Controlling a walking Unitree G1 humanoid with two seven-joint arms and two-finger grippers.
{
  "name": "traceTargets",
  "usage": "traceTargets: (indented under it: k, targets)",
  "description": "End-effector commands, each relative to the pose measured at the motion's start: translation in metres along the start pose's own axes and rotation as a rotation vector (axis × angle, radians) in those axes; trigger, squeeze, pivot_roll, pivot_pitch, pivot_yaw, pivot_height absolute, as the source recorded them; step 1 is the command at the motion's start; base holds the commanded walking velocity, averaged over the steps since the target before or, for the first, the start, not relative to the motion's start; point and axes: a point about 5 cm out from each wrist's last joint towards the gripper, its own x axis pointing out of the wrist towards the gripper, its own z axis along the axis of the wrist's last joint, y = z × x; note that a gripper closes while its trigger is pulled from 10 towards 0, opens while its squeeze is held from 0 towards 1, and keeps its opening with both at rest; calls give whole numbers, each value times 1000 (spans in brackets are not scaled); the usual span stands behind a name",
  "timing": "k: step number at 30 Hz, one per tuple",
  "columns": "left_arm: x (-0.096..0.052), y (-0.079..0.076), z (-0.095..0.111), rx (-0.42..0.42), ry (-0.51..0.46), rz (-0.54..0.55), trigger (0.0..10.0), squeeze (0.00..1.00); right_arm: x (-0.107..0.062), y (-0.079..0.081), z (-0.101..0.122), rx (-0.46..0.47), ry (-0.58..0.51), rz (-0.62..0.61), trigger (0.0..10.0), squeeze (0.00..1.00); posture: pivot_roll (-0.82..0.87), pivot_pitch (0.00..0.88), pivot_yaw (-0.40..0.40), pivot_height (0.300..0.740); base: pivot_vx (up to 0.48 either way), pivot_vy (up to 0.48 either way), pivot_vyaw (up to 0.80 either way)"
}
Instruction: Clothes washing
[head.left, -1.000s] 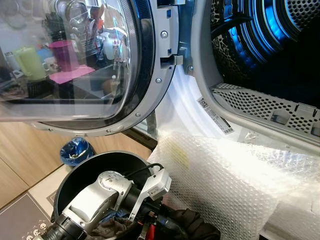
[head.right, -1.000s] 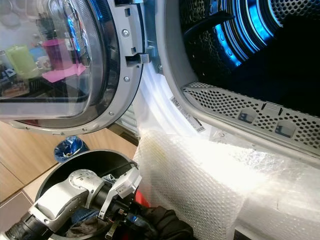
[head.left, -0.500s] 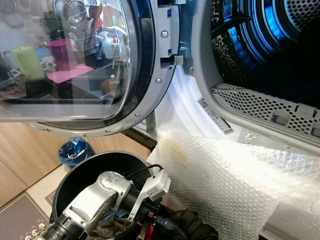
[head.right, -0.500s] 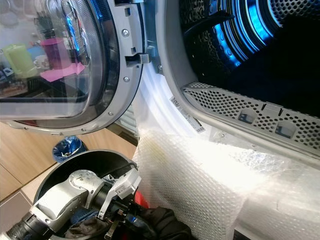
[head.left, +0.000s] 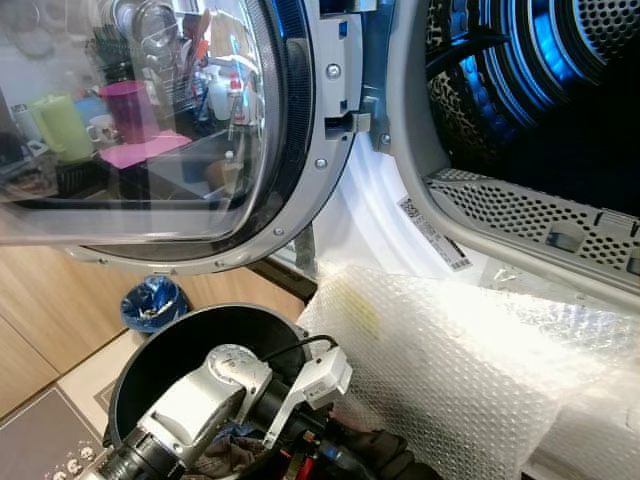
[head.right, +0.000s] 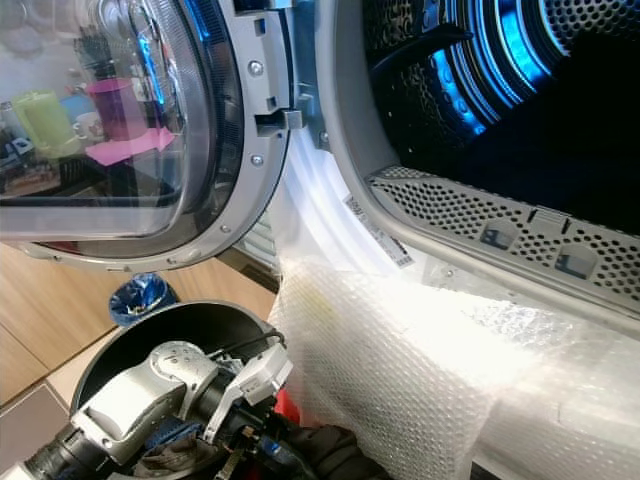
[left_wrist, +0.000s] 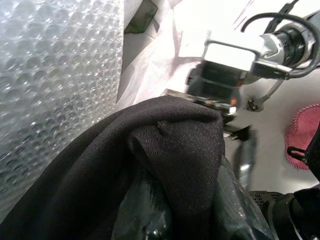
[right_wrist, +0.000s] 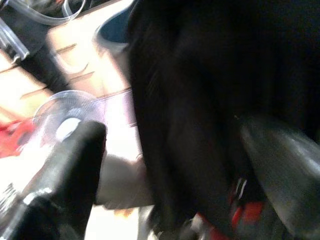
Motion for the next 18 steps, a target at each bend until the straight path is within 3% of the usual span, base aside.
traceTargets:
  k: [1,10,15,18]
  targets:
    - [1,0,5,31,11,-18,0,0,3,-3,-3,11,14,-60,10000,0,-18,21,90,740,0,0,0]
    - [4,4,10,43,-4,-18,0,0,15,7,1,66,-12,-49,10000,0,-25,24,98,740,0,0,0]
    - [12,7,17,64,-25,-25,0,0,24,24,2,126,-7,57,10000,0,-34,19,104,740,0,0,0]
    - [14,8,19,69,-30,-30,0,0,30,22,-2,117,13,34,10000,0,-38,17,106,740,0,0,0]
